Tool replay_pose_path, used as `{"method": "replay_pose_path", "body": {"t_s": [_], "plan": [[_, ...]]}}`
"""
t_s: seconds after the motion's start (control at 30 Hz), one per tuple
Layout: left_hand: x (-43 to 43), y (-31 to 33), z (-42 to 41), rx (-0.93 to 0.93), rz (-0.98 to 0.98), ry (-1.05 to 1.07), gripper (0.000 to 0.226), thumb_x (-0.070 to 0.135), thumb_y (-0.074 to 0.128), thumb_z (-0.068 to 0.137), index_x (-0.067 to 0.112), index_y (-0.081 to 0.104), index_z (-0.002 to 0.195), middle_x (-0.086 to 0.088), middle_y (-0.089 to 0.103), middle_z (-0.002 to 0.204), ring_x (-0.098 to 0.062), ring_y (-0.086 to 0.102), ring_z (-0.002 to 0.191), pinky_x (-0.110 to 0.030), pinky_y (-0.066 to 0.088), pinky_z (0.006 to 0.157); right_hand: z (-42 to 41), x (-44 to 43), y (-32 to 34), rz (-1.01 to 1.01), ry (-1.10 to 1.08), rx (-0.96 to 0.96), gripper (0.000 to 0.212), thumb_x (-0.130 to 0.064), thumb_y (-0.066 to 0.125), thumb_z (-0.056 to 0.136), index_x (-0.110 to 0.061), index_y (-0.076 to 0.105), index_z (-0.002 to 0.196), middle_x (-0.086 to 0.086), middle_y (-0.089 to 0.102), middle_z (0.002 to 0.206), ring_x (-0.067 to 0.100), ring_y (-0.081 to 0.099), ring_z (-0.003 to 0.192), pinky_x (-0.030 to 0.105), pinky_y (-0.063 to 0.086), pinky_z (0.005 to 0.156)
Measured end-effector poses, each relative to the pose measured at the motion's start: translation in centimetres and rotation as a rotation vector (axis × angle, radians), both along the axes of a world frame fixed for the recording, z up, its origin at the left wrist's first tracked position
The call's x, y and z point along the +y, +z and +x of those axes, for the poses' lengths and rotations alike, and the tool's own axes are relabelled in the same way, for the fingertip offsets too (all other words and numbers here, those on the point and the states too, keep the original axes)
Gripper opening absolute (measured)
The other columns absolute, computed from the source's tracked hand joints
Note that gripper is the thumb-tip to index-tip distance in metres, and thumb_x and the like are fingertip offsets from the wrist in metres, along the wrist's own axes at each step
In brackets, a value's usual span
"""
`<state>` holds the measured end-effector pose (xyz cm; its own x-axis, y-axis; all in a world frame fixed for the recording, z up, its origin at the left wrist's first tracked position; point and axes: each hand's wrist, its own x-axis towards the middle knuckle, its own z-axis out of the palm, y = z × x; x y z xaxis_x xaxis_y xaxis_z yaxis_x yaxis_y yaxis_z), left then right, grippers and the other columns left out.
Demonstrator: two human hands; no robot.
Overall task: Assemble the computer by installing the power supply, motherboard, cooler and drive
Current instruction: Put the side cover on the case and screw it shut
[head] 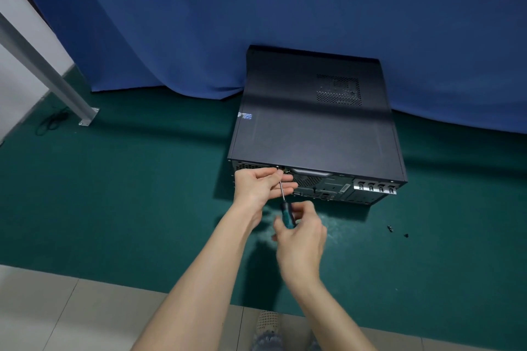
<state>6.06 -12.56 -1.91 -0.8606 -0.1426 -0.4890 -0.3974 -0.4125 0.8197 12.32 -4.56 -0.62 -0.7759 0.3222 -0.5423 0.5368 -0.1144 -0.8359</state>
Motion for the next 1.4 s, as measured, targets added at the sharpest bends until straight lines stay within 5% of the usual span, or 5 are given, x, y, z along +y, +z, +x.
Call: {"method": "replay_pose_path", "body": {"t_s": [0.4,0.57,0.73,0.9,1.4], "plan": [[-0.1,-0.4,0.0,0.006,0.05,0.021,0.024,-0.004,0.061,0.088,-0.016,0.055,0.109,-0.023,0.072,0.085,-0.032,0.072,0.077,-0.027,0.057,0.061,0.2,0.1,-0.4,0.199,0.114,0.109,0.018,-0.008,0.069,0.086,-0.009,0.052,0.08,0.002,0.061,0.065,0.023,0.061,0.044,0.026,0.045,0.041],[-0.4,-0.5,0.0,0.022,0.052,0.029,0.022,-0.003,0.064,0.086,-0.016,0.058,0.103,-0.023,0.072,0.083,-0.033,0.072,0.077,-0.026,0.057,0.061,0.0,0.8,1.0,-0.719,-0.17,-0.175,0.018,0.001,0.072,0.08,0.001,0.057,0.091,0.014,0.062,0.061,0.014,0.055,0.04,0.014,0.022,0.028],[0.0,-0.2,-0.2,-0.01,0.021,0.038,0.024,-0.004,0.065,0.085,-0.016,0.057,0.105,-0.021,0.072,0.079,-0.031,0.072,0.073,-0.026,0.057,0.059,0.1,0.4,-0.2,0.004,0.076,0.037,0.015,-0.005,0.071,0.084,-0.006,0.056,0.084,0.007,0.063,0.065,0.018,0.059,0.037,0.018,0.035,0.035],[-0.1,-0.3,0.0,0.005,0.035,0.077,0.029,0.0,0.07,0.082,-0.015,0.059,0.104,-0.023,0.072,0.081,-0.03,0.072,0.074,-0.024,0.056,0.059,-1.1,1.8,1.2,-0.995,-0.133,-0.308,0.012,-0.006,0.068,0.077,-0.004,0.061,0.086,0.008,0.058,0.059,0.006,0.049,0.037,0.012,0.025,0.026],[5.5,-6.1,1.8,-0.158,-0.19,-0.086,0.02,0.011,0.064,0.09,-0.008,0.064,0.093,-0.015,0.069,0.068,-0.019,0.067,0.054,-0.02,0.054,0.051,-1.0,22.0,-6.6,0.316,-0.112,-0.132,0.022,-0.007,0.074,0.083,-0.005,0.054,0.073,0.008,0.05,0.053,0.011,0.043,0.029,0.019,0.037,0.036]]}}
